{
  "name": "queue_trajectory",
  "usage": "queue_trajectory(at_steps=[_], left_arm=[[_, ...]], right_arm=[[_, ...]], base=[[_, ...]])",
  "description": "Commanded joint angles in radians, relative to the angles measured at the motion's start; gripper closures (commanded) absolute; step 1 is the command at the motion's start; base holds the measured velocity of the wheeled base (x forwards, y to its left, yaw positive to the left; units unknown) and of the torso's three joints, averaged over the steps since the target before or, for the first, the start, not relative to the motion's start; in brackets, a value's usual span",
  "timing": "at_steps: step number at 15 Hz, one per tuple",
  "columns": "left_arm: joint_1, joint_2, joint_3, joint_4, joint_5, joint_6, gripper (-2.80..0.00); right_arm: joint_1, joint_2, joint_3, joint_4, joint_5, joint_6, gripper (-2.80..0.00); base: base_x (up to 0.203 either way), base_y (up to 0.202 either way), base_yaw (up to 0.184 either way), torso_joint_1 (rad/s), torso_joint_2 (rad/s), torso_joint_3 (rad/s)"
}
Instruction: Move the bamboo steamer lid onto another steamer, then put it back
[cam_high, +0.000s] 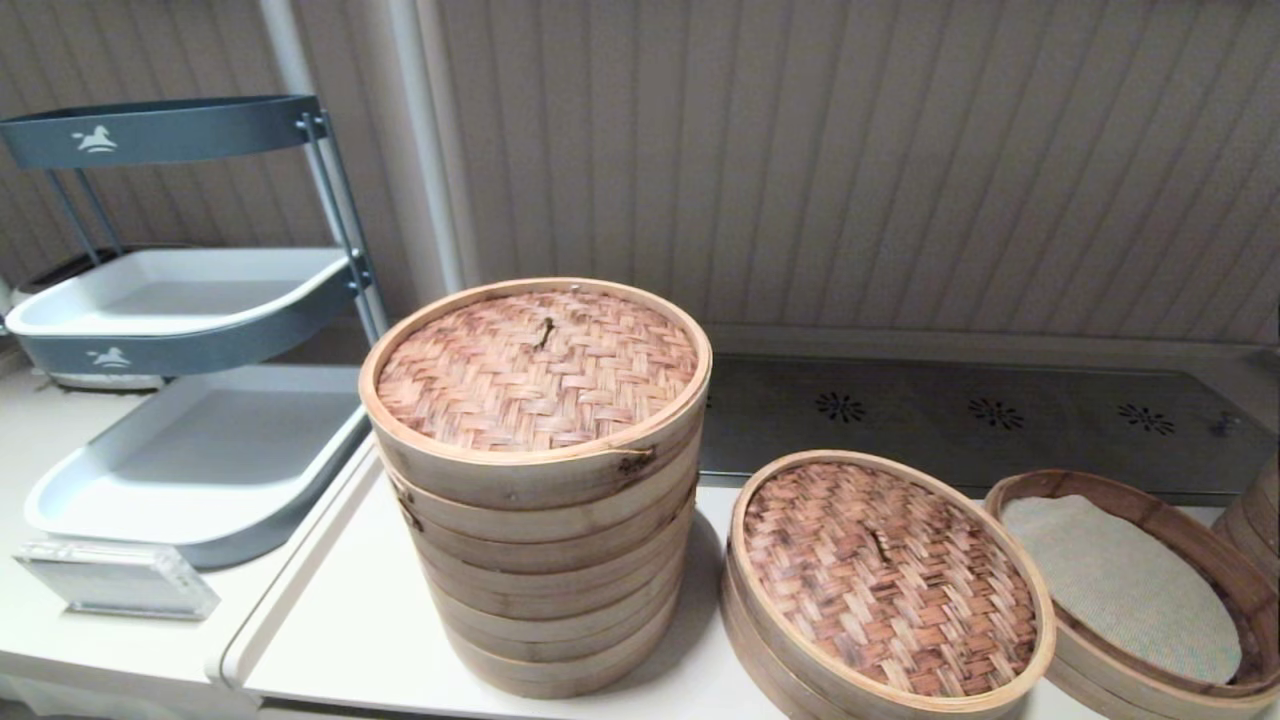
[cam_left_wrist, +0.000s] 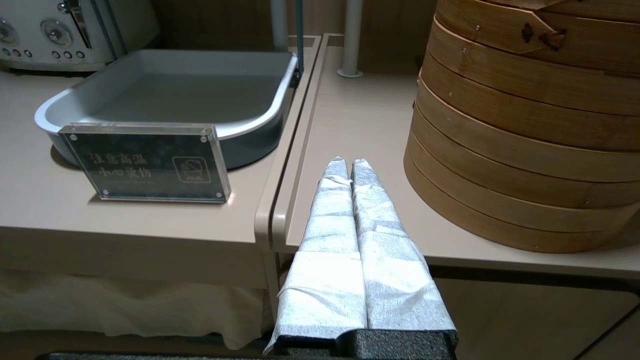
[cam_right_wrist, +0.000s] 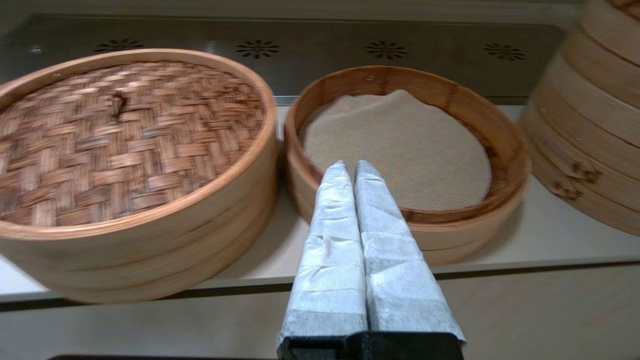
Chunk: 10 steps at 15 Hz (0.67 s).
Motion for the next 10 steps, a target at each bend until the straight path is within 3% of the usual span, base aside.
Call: queue_trajectory(at_steps=[1, 3, 5, 7, 8, 10], left_arm=[[0.0, -0.002, 0.025, -0.001, 0.0, 0.0, 0.0], [0.0, -0.002, 0.025, -0.001, 0.001, 0.0, 0.0], [0.0, -0.002, 0.025, -0.001, 0.0, 0.0, 0.0], [0.001, -0.002, 0.025, -0.001, 0.0, 0.0, 0.0], [0.002, -0.002, 0.025, -0.001, 0.001, 0.0, 0.0], [0.002, -0.002, 0.025, -0.001, 0.0, 0.0, 0.0]], right_arm=[[-0.089, 0.0, 0.025, 0.002, 0.004, -0.011, 0.0], [-0.169, -0.061, 0.019, 0.032, 0.045, -0.067, 0.0], [-0.169, -0.099, 0.015, 0.046, 0.118, -0.082, 0.0], [-0.165, -0.161, 0.01, 0.091, 0.292, -0.104, 0.0], [-0.164, -0.182, 0.015, 0.14, 0.341, -0.114, 0.0], [-0.163, -0.239, 0.019, 0.182, 0.353, -0.116, 0.0]], base=[[0.0, 0.0, 0.0, 0.0, 0.0, 0.0], [0.0, 0.0, 0.0, 0.0, 0.0, 0.0], [0.0, 0.0, 0.0, 0.0, 0.0, 0.0], [0.0, 0.0, 0.0, 0.0, 0.0, 0.0], [0.0, 0.0, 0.0, 0.0, 0.0, 0.0], [0.0, 0.0, 0.0, 0.0, 0.0, 0.0]])
